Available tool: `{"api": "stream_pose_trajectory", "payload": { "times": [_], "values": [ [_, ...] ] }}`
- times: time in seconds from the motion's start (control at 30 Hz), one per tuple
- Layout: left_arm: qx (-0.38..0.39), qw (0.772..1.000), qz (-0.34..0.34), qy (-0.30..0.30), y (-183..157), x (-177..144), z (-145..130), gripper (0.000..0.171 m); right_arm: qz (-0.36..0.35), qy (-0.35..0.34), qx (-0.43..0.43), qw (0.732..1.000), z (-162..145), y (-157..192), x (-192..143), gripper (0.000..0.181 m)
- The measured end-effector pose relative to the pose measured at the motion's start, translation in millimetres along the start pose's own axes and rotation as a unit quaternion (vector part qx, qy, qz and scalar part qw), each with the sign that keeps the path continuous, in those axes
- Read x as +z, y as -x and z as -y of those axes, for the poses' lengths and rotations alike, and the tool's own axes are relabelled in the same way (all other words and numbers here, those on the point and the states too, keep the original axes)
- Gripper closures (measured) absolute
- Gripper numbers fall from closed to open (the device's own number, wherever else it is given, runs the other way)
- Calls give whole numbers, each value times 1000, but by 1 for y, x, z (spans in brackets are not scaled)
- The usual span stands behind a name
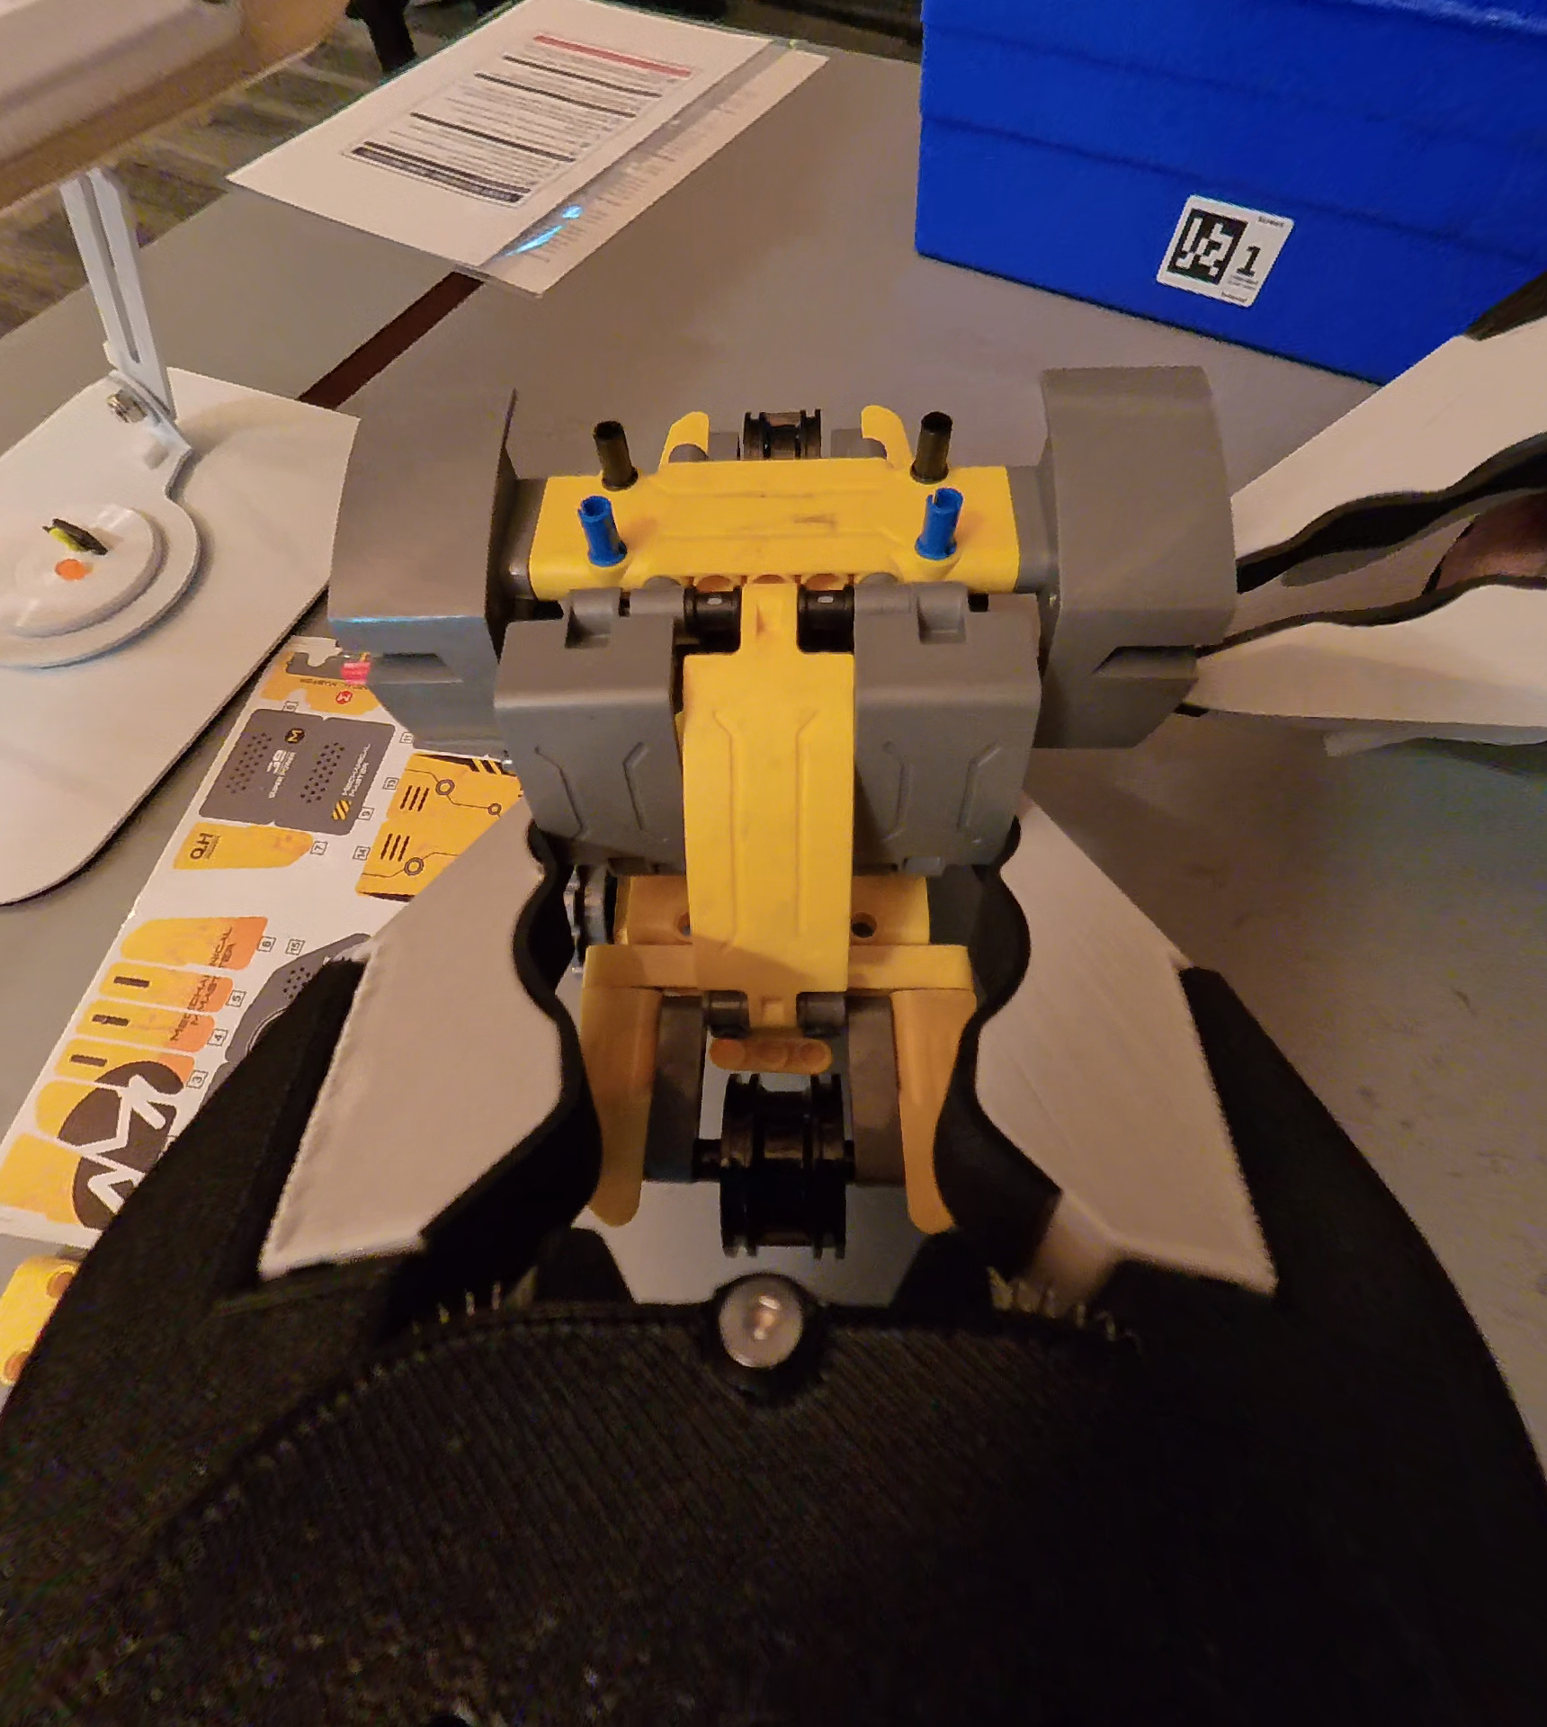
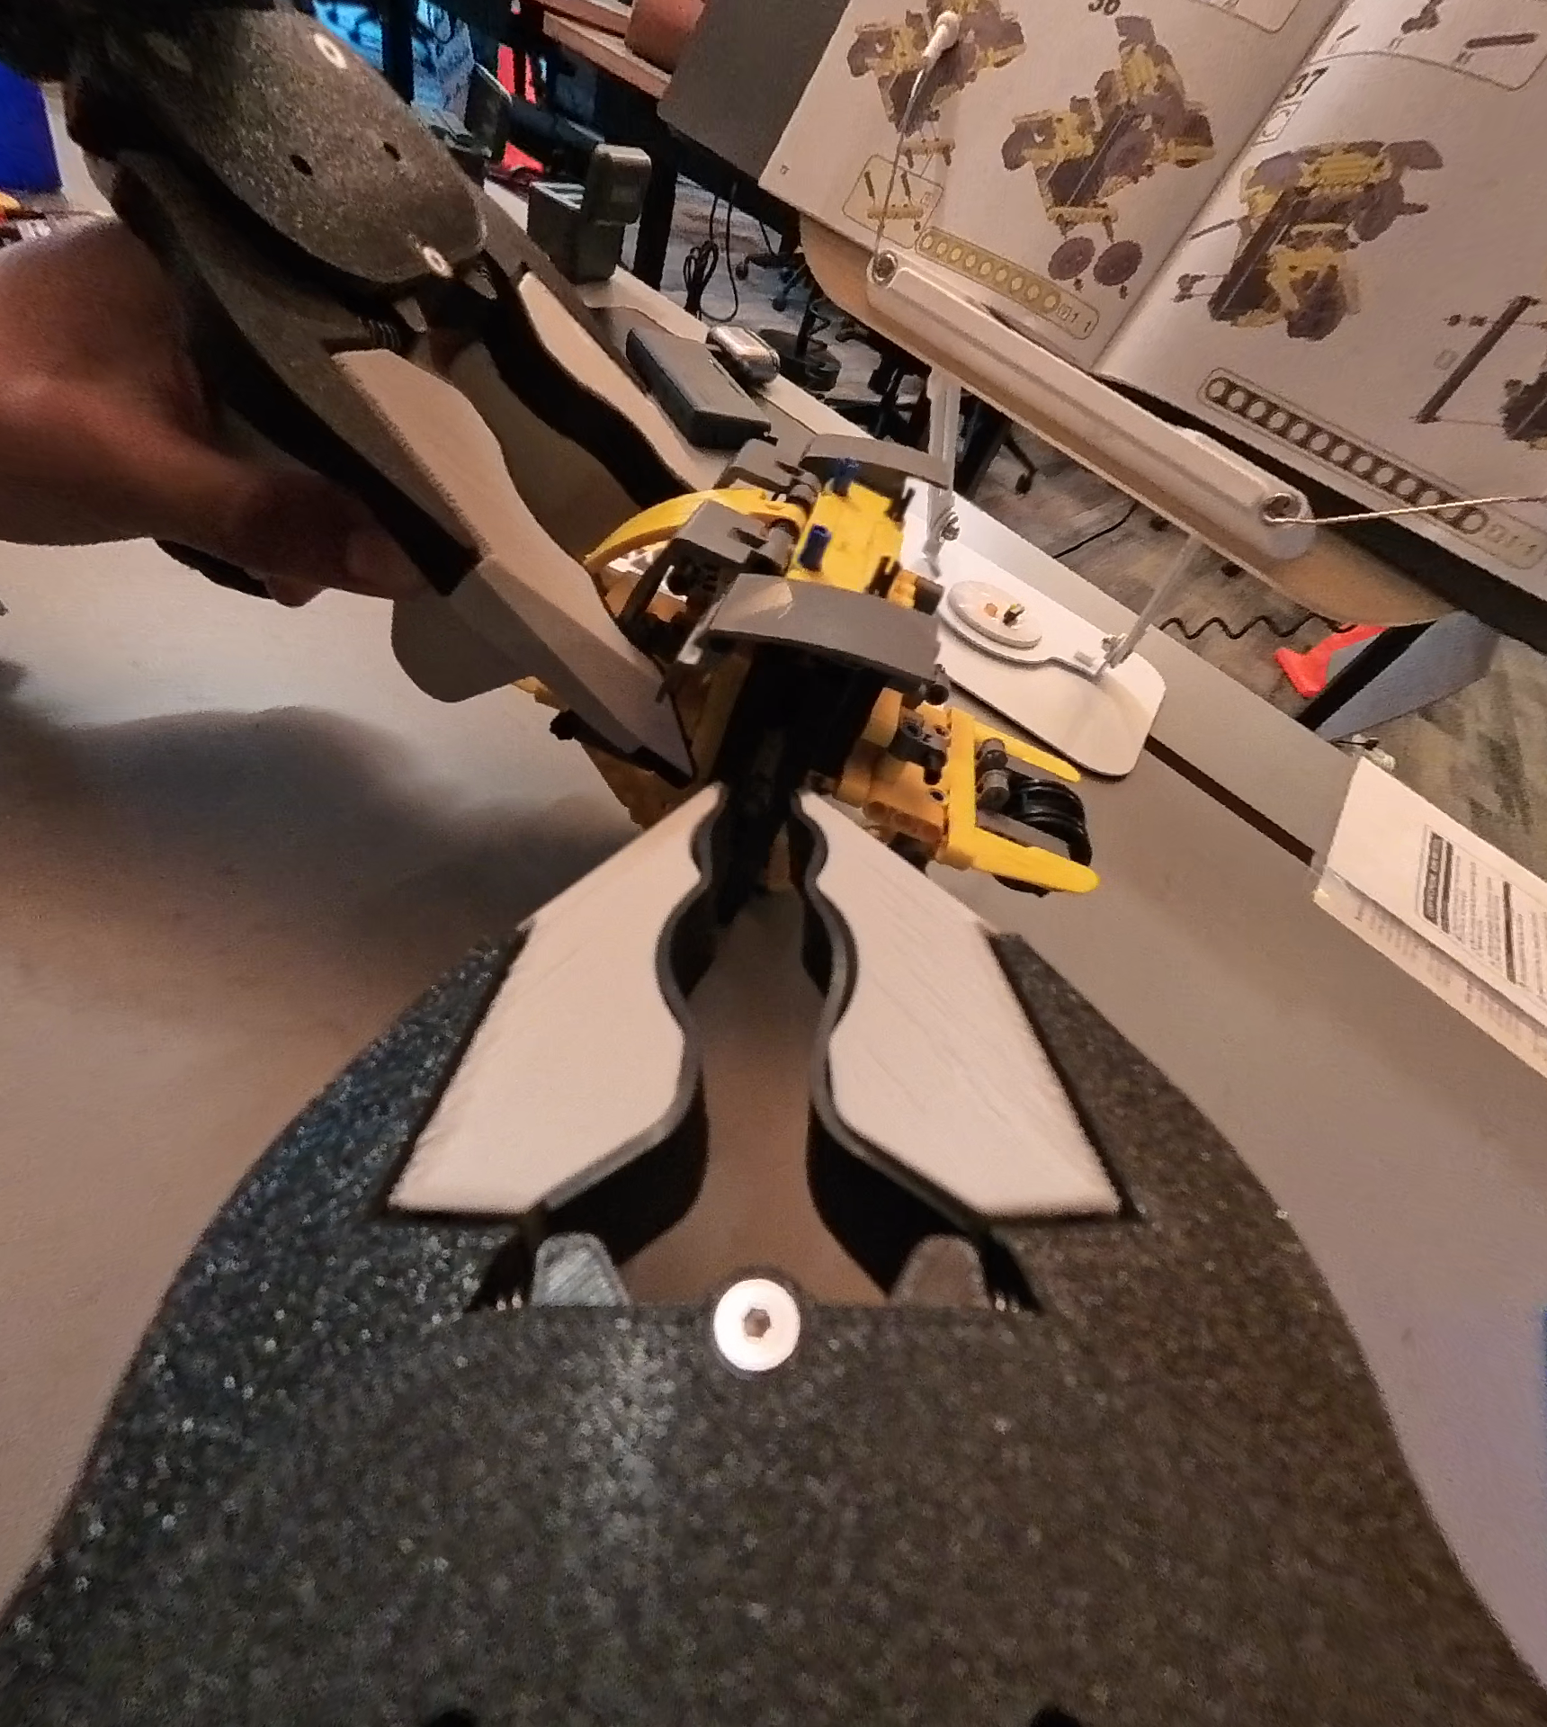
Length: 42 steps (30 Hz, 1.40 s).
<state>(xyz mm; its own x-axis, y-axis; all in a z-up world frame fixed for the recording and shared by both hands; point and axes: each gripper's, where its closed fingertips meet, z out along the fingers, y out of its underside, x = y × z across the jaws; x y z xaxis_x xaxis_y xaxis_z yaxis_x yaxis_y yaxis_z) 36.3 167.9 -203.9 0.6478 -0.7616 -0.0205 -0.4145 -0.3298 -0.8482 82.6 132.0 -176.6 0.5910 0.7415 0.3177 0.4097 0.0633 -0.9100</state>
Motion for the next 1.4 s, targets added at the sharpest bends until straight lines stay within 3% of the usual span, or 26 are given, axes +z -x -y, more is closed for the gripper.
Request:
{"api": "stream_pose_trajectory", "payload": {
  "times": [1.4],
  "values": [
    [-9,1000,-13,-5,-3,0,0,87,-9,10,34,999,2,-5,27,174]
  ]
}}
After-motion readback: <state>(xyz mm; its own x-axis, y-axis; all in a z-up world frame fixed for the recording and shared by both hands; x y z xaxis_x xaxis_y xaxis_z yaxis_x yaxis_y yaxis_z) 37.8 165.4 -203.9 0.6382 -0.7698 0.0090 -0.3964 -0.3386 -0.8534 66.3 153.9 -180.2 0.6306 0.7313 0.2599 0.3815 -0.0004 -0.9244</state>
